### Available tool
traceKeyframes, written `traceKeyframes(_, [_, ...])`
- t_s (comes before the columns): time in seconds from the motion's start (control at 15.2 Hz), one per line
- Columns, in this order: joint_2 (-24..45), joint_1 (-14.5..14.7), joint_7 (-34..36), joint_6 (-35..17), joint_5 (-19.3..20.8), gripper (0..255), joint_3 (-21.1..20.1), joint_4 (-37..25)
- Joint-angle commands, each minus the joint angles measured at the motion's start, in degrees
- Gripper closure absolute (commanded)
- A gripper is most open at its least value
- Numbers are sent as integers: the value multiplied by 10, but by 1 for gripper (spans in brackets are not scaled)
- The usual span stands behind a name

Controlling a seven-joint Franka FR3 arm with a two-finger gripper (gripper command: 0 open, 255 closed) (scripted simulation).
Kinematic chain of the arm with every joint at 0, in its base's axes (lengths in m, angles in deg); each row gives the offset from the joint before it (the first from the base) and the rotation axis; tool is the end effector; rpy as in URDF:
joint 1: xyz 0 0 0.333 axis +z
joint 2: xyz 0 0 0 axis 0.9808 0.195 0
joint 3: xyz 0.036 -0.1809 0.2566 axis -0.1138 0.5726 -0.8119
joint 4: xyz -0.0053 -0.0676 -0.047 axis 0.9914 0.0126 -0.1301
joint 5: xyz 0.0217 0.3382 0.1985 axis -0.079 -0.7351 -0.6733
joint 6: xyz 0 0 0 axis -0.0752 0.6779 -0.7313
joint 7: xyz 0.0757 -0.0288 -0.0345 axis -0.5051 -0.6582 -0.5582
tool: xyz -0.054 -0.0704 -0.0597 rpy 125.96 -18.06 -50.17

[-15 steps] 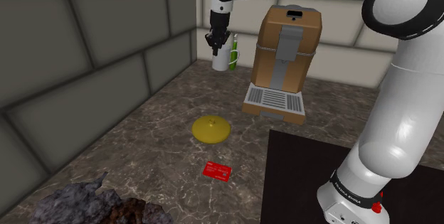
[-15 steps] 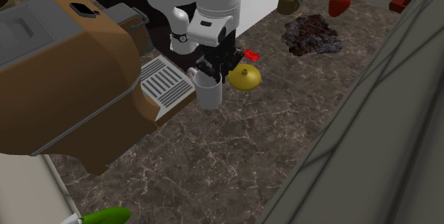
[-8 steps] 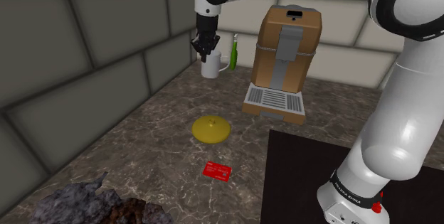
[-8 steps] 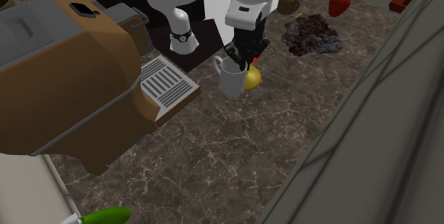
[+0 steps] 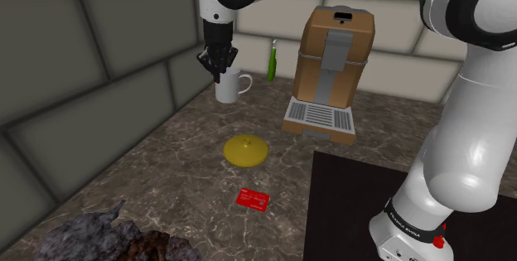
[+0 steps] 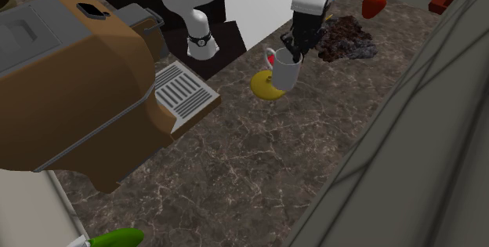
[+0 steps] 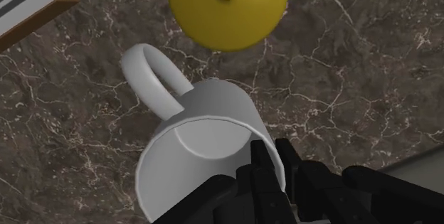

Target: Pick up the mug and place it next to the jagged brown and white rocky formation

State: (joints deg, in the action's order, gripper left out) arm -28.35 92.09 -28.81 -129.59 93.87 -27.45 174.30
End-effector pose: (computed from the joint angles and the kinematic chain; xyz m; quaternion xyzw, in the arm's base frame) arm 0.5464 0.2707 0.5569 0.9966 0.0653 0.0490 0.0119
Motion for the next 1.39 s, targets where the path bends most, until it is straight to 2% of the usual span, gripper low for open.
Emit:
traceKeyframes(0.0, [10,17,30,6,7,255,-12,-13])
traceKeyframes(0.66, [90,110,164,48,49,255,-58,-119])
traceKeyframes(1.06, [174,184,236,96,86,255,-74,-238])
traceKeyframes(1.19, [210,213,256,119,100,255,-76,-294])
traceKeyframes(1.25, [244,240,271,141,113,255,-77,-347])
traceKeyframes(1.32, [240,238,272,131,111,255,-76,-333])
